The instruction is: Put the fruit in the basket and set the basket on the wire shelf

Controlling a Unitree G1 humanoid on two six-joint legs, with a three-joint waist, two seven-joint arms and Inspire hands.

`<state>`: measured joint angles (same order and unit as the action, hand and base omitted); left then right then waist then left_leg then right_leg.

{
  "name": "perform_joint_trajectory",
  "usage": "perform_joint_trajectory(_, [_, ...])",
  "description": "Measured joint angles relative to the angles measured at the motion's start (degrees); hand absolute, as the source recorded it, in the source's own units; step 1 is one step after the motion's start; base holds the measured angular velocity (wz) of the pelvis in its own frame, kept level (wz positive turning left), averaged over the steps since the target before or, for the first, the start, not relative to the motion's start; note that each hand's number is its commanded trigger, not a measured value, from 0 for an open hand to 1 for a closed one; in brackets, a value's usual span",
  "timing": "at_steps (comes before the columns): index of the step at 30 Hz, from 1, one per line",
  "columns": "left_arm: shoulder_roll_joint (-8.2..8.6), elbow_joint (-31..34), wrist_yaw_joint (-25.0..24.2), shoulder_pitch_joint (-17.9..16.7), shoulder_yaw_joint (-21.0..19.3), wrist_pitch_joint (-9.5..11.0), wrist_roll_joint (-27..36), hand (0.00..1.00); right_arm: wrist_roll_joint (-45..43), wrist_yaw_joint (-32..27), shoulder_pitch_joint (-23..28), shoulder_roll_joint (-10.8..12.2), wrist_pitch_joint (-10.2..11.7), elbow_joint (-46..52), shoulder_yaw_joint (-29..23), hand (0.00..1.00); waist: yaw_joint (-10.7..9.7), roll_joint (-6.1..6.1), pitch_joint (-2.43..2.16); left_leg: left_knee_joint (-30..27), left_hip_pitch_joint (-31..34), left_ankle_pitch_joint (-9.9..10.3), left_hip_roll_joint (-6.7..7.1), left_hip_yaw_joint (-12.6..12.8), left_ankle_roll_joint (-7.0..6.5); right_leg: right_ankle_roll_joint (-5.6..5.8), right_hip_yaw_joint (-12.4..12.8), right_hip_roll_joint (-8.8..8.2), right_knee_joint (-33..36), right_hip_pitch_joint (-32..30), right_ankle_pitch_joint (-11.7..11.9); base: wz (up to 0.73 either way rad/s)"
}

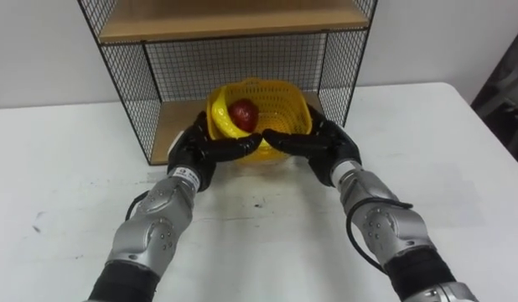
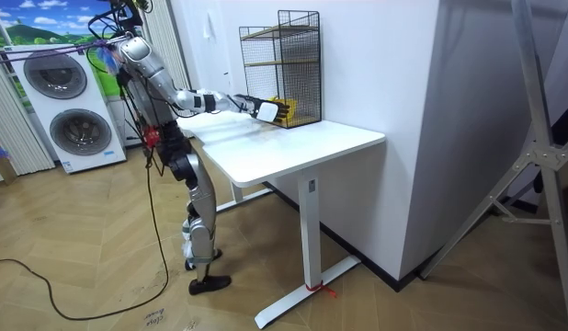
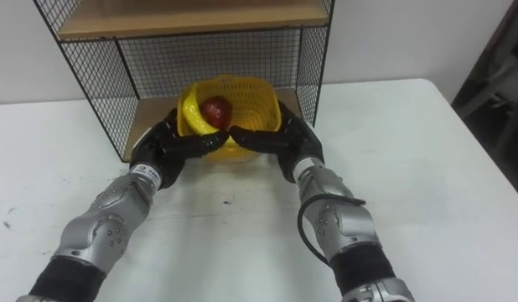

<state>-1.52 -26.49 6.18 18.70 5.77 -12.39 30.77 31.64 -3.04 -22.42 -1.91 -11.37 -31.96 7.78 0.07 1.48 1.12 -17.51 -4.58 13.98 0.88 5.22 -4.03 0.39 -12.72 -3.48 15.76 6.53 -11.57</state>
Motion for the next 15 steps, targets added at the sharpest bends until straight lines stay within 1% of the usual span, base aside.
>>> perform_joint_trajectory(6, [0.30,-1.1,2.1,0.0,0.2,0.2,1.2,0.00,0.1,-0.3,0.0,0.8,0.1,-1.2,0.3,0.00,-0.5,-0.12,-0.07,0.1,-1.1,0.0,0.00,0.0,0.00,0.00,0.0,-0.01,0.0,1.0,0.0,0.00])
perform_joint_trajectory(15, [0.22,-1.5,2.4,0.0,0.1,0.5,1.2,0.00,0.1,-0.5,0.0,0.9,0.1,-1.6,0.3,0.00,-1.8,-0.17,-0.10,0.3,-0.8,0.0,0.01,-0.1,0.03,0.00,-0.1,0.02,-0.1,1.3,0.0,0.00])
